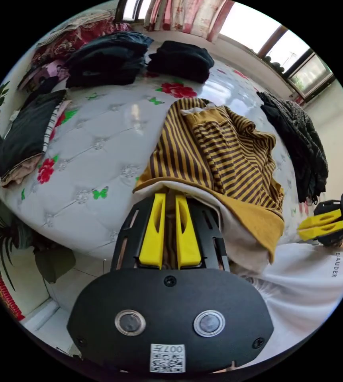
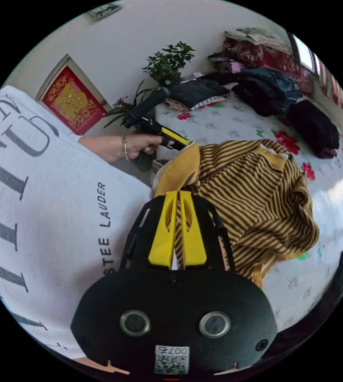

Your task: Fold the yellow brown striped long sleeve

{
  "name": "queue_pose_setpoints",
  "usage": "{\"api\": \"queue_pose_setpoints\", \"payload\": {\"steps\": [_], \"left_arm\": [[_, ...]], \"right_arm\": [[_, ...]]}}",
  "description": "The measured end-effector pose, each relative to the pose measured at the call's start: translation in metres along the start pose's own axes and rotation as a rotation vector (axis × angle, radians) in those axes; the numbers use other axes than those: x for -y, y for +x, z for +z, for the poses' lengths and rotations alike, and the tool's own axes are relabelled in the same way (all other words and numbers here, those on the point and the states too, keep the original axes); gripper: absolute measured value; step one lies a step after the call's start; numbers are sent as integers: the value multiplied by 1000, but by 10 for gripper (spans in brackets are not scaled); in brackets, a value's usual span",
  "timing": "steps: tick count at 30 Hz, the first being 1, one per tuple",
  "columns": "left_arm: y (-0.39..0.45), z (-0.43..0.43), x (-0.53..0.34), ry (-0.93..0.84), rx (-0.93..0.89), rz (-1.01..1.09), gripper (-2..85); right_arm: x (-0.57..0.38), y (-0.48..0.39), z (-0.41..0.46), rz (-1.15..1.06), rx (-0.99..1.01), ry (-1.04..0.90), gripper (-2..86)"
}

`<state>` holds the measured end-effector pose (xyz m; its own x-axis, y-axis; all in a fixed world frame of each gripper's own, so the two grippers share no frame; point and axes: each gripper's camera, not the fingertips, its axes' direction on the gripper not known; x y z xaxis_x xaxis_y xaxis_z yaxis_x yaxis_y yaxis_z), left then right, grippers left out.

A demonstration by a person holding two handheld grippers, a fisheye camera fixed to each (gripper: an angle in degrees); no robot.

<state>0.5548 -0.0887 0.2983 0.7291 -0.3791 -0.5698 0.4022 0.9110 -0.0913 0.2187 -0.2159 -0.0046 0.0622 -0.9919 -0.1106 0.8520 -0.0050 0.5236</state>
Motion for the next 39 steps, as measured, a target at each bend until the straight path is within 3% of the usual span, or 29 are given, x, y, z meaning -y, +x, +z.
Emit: {"api": "queue_pose_setpoints", "payload": {"steps": [7,11,14,17,20,22,25,27,31,34,39], "left_arm": [[-21,-33,-21,146,2,25,60],[13,-2,-3,69,-56,192,77],[50,59,7,-121,-8,303,72],[76,66,-1,-100,90,427,49],[95,56,-17,-177,52,651,29],[118,50,-37,-372,-235,873,29],[121,37,-35,-315,-250,879,37],[111,26,-15,-276,-259,807,47],[69,3,45,-171,-169,588,86],[56,-16,84,-73,-77,505,88],[125,14,118,-52,-189,647,120]], "right_arm": [[-116,100,-14,628,-22,237,62],[-97,107,6,607,-98,181,74],[-41,117,52,537,-184,78,72],[-11,143,124,486,-229,-182,44],[-14,140,75,447,-353,-37,19],[-41,124,-15,439,-590,131,13],[-91,122,-110,516,-691,260,17],[-123,141,-131,634,-668,207,25],[-184,160,-126,859,-701,206,47],[-180,170,-113,867,-662,263,62],[-163,243,-60,929,-490,165,67]]}}
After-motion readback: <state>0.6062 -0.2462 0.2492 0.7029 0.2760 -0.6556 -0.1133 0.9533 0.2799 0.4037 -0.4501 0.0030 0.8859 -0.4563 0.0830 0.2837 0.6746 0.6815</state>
